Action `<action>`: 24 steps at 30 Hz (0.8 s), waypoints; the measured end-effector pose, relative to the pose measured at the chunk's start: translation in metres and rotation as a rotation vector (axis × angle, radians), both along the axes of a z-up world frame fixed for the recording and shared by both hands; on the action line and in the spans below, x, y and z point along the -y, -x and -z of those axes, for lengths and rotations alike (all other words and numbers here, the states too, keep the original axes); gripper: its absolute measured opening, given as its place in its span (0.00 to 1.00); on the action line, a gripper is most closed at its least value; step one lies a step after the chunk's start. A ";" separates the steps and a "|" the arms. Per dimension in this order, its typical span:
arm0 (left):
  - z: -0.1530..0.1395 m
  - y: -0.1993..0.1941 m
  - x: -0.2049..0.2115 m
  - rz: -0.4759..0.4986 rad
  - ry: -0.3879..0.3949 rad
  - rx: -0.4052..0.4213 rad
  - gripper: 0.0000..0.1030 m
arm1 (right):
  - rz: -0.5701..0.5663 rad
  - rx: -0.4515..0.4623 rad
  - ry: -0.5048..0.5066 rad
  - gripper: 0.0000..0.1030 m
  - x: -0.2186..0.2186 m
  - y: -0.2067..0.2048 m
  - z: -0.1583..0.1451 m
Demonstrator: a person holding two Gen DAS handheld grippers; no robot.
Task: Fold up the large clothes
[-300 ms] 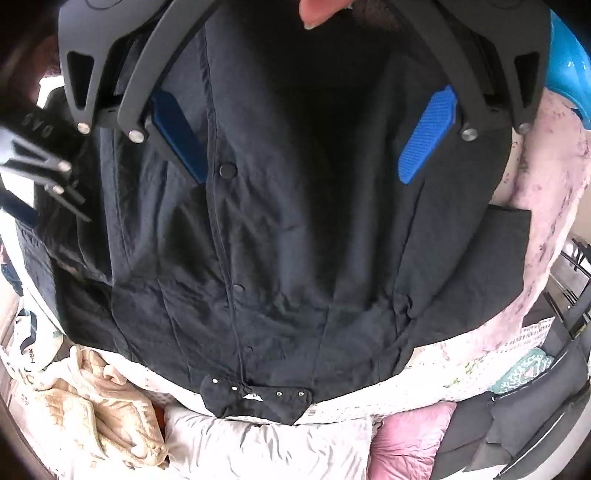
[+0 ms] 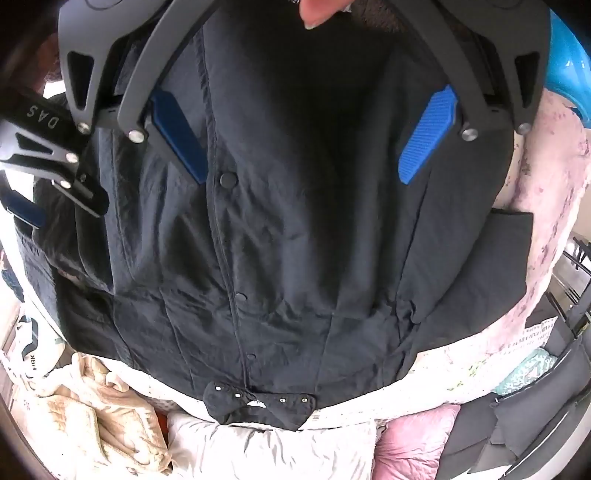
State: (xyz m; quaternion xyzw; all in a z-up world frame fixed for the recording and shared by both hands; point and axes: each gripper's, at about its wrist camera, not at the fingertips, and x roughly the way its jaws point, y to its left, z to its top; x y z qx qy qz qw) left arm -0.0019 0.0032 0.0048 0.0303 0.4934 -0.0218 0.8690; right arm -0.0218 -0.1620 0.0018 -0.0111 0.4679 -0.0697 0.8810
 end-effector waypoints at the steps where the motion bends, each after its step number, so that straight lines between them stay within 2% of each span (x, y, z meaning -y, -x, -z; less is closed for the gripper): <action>1: 0.000 -0.001 -0.001 -0.002 0.001 -0.001 1.00 | -0.002 -0.002 -0.003 1.00 0.005 0.000 0.000; 13: 0.006 0.001 -0.005 -0.020 -0.002 0.008 1.00 | 0.017 0.011 -0.045 1.00 0.024 0.001 -0.008; 19: 0.004 0.004 -0.002 -0.021 -0.005 0.011 1.00 | 0.026 0.029 0.005 1.00 0.022 0.003 -0.010; 24: 0.005 0.003 -0.003 -0.021 -0.005 0.011 1.00 | 0.031 0.031 -0.005 1.00 0.024 0.003 -0.010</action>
